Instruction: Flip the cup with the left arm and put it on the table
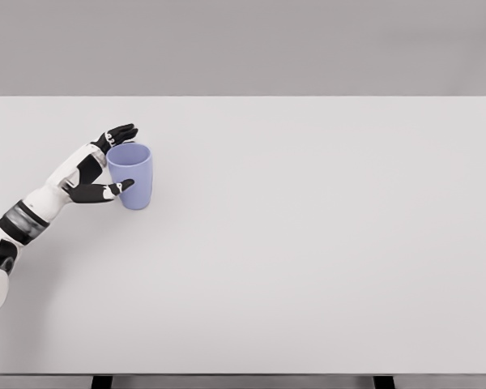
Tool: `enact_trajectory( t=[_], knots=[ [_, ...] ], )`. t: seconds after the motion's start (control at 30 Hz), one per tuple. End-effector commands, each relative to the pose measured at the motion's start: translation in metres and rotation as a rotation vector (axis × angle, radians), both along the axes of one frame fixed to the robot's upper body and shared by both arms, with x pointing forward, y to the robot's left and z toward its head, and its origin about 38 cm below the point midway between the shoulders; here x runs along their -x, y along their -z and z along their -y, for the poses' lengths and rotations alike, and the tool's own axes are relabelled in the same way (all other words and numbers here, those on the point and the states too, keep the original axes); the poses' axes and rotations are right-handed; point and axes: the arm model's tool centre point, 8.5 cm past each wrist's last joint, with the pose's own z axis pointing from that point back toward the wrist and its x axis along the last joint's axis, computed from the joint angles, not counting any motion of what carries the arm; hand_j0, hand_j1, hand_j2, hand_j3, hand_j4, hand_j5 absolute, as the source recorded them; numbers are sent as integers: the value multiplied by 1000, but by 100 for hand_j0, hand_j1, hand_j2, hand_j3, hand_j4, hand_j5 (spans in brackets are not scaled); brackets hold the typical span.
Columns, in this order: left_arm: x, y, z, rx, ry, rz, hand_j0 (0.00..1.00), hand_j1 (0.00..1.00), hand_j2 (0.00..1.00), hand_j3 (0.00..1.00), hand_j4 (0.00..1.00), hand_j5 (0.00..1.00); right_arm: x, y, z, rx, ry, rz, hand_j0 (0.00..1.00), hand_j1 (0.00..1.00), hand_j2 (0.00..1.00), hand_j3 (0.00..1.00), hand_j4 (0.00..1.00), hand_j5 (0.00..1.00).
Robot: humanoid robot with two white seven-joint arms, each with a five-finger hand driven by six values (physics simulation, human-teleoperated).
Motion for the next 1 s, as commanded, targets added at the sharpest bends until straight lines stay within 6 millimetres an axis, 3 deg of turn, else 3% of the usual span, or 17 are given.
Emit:
enact_trajectory(
  t=[0.0,0.27,0.37,0.97],
  knots=[
    [1,6,0,-64,-3,-4,100,100,100,100,100,100,0,0,0,0,0,0,100,100,100,100,100,100],
    [3,7,2,-65,5,-2,100,100,100,100,100,100,0,0,0,0,0,0,100,100,100,100,100,100],
    [21,-1,-12,-115,35,7,100,100,100,100,100,100,0,0,0,0,0,0,100,100,100,100,100,100],
    [16,-8,-3,-145,61,38,100,100,100,100,100,100,0,0,0,0,0,0,100,100,100,100,100,100]
  ],
)
